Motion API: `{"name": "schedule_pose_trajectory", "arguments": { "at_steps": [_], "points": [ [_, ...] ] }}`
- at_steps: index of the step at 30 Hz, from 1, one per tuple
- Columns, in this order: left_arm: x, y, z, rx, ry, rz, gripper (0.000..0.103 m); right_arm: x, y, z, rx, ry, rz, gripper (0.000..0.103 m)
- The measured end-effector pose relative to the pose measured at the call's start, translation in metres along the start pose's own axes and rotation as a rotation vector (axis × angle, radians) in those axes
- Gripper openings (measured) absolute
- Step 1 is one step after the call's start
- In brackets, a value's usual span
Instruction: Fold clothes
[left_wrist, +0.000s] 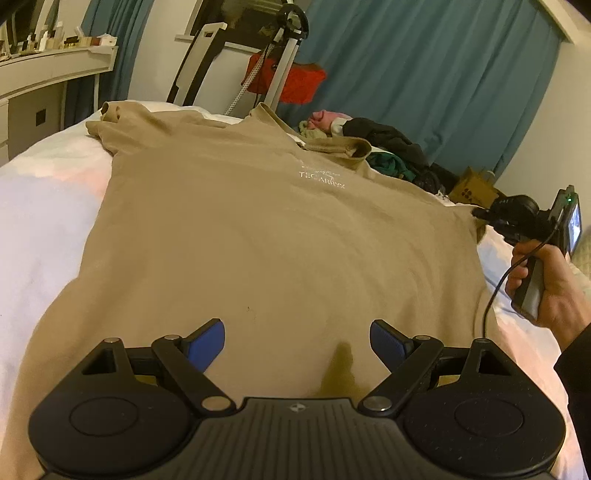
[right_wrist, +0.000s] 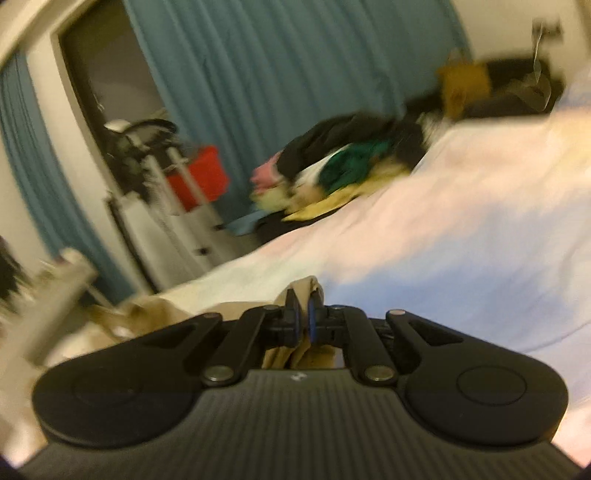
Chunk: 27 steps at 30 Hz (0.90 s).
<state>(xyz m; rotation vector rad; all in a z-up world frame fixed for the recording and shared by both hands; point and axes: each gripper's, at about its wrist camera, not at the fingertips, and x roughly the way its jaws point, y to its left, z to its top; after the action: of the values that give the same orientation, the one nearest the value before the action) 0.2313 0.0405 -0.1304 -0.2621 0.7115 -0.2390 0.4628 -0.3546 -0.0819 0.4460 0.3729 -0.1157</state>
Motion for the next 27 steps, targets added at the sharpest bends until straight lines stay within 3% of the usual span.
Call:
{"name": "schedule_pose_trajectory", "arguments": {
  "at_steps": [3,5,8,15,17,18,21,24,27],
  "points": [
    [0.002,0.002,-0.001,-0.002,0.012,0.006,0.087,-0.01,0.004,-0.005,-0.041,-0.025,-0.007,0.008],
    [0.001,0.004,-0.002,-0.014,0.004,0.021,0.087,-0.016,0.022,-0.015,-0.165,-0.041,0.01,0.008],
    [-0.004,0.01,0.0,-0.056,-0.012,0.022,0.087,-0.019,0.063,-0.041,-0.376,-0.041,0.106,0.008],
    [-0.017,0.011,0.001,-0.063,-0.07,0.04,0.087,0.001,0.148,-0.122,-0.646,0.137,0.316,0.012],
    [-0.016,0.01,0.0,-0.061,-0.064,0.032,0.087,0.004,0.158,-0.137,-0.669,0.216,0.375,0.019],
    [-0.015,0.009,0.0,-0.059,-0.061,0.029,0.087,0.002,0.161,-0.139,-0.68,0.229,0.409,0.031],
    [-0.012,0.008,0.001,-0.062,-0.05,0.018,0.087,-0.013,0.151,-0.122,-0.602,0.202,0.493,0.055],
    [-0.012,0.009,0.001,-0.071,-0.039,0.005,0.087,-0.016,0.118,-0.082,-0.368,0.178,0.537,0.055],
    [-0.011,0.007,0.0,-0.064,-0.038,-0.004,0.088,-0.007,0.065,-0.048,-0.082,0.152,0.427,0.057]
  ]
}}
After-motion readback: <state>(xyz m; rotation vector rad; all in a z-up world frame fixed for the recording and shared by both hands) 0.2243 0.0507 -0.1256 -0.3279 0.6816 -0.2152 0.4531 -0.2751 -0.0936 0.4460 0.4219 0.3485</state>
